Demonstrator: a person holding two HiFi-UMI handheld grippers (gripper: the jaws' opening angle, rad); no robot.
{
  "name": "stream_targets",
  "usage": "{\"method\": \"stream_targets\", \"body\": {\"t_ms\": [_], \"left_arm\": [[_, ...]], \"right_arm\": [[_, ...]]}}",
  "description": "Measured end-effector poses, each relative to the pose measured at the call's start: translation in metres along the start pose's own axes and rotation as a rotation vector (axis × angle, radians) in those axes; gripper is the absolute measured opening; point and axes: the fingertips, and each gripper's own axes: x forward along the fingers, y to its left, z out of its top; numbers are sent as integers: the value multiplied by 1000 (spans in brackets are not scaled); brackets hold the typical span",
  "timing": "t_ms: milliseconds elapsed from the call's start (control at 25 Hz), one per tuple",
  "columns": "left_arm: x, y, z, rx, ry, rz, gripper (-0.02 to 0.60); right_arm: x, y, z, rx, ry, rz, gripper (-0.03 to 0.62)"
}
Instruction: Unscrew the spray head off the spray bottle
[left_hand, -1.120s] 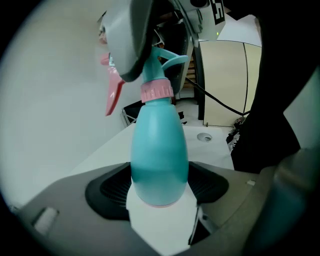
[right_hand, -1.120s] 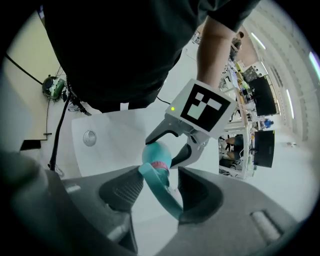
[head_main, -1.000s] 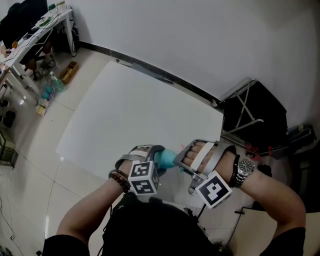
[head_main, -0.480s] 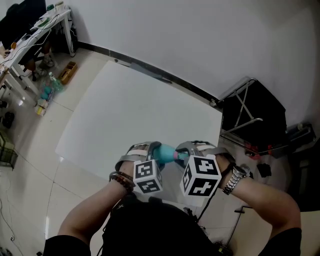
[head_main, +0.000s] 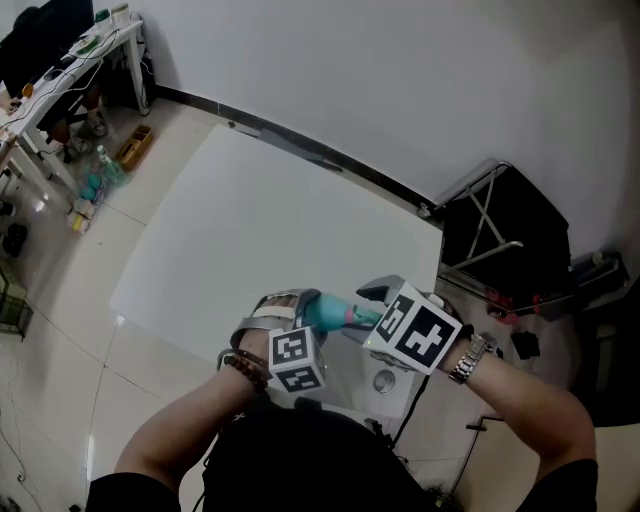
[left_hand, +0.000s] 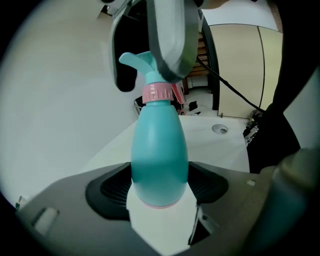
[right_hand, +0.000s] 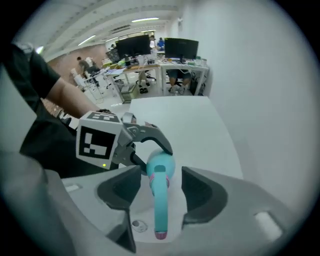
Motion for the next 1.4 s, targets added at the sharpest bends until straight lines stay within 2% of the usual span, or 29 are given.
{"method": "stream_targets", "body": {"t_ms": [200,400,480,600,680,840,960,1200,1400], "left_arm": [[-1,-4,-2,-8,-22,-21,377],[-2,-3,-5,7,-27,-24,377],[-3,-2,-6,10,-28,-26,377],[-3,-3,-6,18,-36,-37,377],[-4,-5,-5,31,-47,-53,377],[-9,-16,-1,78,-88,-115,377],[-14,-25,3,114,-116,-174,377],[-18,-47,4,141,-126,-297,377],[-18,-59,5,168,-122,-351,377]], "right_arm": [[-29,18,12,-221,-77,33,253],[-59,10,11,-322,-113,17,253],[-64,8,5,-394,-104,12,253],[-65,13,-10,-672,-35,-44,253],[-66,10,-19,-882,31,-134,252],[-70,-14,-34,-1225,148,-336,252],[-64,-8,-31,-1402,121,-407,252],[-44,37,-34,-1577,34,-353,253],[-31,60,-40,-1678,9,-307,253]]}}
